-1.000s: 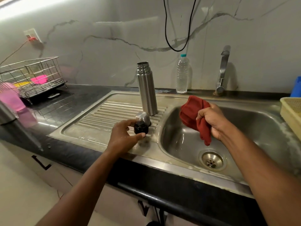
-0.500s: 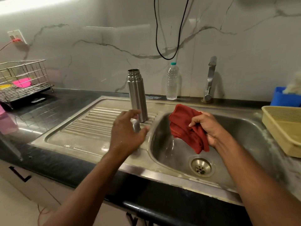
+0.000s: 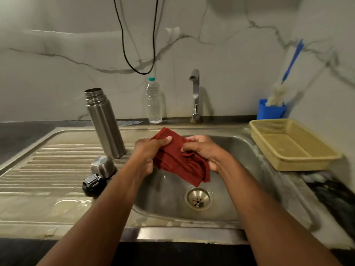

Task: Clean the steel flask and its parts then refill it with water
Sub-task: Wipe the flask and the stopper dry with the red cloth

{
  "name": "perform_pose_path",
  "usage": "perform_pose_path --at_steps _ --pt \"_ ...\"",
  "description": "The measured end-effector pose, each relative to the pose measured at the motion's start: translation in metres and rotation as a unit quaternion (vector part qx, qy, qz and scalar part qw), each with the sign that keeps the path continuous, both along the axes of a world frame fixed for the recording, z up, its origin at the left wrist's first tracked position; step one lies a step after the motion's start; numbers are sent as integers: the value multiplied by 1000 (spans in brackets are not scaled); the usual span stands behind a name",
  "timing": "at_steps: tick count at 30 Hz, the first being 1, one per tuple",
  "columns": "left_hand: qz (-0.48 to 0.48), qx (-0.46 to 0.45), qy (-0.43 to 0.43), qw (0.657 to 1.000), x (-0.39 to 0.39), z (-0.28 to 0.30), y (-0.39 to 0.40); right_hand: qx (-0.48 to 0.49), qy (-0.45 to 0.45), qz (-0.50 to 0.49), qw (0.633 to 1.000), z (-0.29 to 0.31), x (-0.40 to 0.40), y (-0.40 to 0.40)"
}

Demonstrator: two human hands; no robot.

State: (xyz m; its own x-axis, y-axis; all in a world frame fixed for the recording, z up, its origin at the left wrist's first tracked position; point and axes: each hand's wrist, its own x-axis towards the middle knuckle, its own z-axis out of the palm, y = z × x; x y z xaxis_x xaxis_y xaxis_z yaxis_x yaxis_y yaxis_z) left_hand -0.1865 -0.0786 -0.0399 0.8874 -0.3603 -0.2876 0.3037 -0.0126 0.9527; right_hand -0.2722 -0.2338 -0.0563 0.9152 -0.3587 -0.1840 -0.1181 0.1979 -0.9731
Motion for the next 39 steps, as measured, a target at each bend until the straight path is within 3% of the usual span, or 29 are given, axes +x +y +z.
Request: perform_pose_path --at_steps 3,6,12,18,22,26,29,32,39 --pt "14 10 -39 999 -4 16 -7 -96 86 66 989 -2 -13 0" --pt "-17 55 -103 993 -12 35 -15 -126 116 70 983 6 -31 4" --pt "-85 98 -194 972 -19 81 -35 -148 73 -59 985 36 -66 -7" --pt "-178 45 -191 964 -41 114 -118 -138 22 -177 974 82 -130 -77" --pt "-232 69 -208 948 -60 120 -192 -180 16 -259 949 92 -161 -134" --pt "-245 88 -196 945 -75 105 -266 -181 65 -338 921 80 -169 -179" --pt "-308 163 -215 912 -92 74 -298 -246 153 -356 889 55 -158 -192" --pt "-362 288 -296 836 -99 43 -323 -406 245 -293 830 38 -151 -200" --pt "-289 379 -539 694 -90 29 -338 -542 284 -249 751 34 -153 -190"
